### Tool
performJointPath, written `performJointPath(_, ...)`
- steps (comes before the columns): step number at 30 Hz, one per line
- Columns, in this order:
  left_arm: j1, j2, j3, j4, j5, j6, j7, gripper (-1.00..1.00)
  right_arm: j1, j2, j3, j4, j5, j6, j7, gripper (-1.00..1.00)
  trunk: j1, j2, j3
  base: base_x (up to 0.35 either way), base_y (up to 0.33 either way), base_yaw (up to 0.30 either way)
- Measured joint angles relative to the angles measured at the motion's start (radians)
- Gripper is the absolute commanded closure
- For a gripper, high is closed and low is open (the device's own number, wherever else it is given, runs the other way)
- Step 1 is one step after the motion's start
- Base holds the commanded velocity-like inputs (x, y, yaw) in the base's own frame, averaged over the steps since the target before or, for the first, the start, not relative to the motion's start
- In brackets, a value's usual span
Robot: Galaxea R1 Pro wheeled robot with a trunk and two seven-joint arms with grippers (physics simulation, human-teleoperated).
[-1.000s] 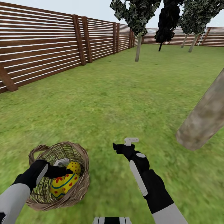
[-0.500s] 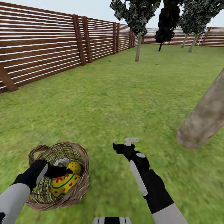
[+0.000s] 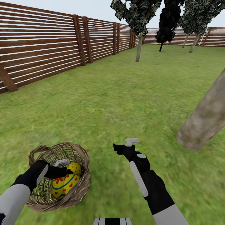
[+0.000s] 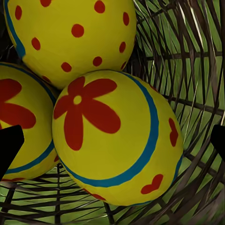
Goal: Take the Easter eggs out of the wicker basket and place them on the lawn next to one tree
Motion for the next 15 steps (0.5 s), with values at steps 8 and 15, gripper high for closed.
performJointPath(8,0.000,0.000,0.000,0.000,0.000,0.002,-0.005,-1.00,0.000,0.001,0.000,0.000,0.000,0.000,0.000,-1.00,0.000,0.000,0.000,0.000,0.000,0.000)
performJointPath(15,0.000,0.001,-0.001,0.000,-0.005,0.008,-0.060,-1.00,0.000,0.001,0.000,0.000,0.000,0.000,0.000,-1.00,0.000,0.000,0.000,0.000,0.000,0.000)
